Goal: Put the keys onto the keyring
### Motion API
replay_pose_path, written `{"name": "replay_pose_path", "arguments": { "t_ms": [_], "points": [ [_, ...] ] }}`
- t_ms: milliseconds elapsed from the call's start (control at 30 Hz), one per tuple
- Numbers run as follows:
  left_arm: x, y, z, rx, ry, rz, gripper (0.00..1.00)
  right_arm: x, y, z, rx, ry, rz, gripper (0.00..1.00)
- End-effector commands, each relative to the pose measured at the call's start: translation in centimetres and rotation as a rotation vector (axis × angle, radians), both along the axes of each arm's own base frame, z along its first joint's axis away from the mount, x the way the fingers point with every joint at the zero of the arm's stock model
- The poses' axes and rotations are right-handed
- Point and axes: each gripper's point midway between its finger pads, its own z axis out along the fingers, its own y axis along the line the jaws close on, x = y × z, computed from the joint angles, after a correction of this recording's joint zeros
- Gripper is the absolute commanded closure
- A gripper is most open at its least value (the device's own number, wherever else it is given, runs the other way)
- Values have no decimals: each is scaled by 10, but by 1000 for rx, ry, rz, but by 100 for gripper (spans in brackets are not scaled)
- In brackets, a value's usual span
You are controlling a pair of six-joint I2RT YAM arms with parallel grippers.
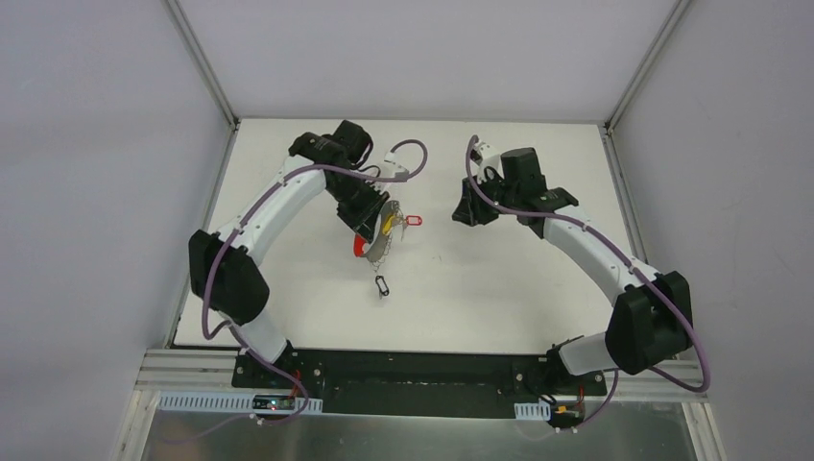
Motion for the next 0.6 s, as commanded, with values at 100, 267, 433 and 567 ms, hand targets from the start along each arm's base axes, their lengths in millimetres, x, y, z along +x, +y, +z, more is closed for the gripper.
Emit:
{"name": "replay_pose_path", "arguments": {
  "t_ms": [100, 267, 433, 567],
  "points": [
    [-12, -2, -7, 134, 264, -12, 100, 17, -30, 43, 56, -158, -130, 61],
    [-4, -22, -16, 127, 412, 18, 100, 16, -57, 51, 69, -188, -214, 52],
    [-3, -50, -18, 74, 492, 18, 100, 16, -71, 56, 90, -203, -254, 48],
    [-12, -94, -1, -66, 532, -49, 100, 19, -80, 61, 114, -195, -286, 48]
  ]
}}
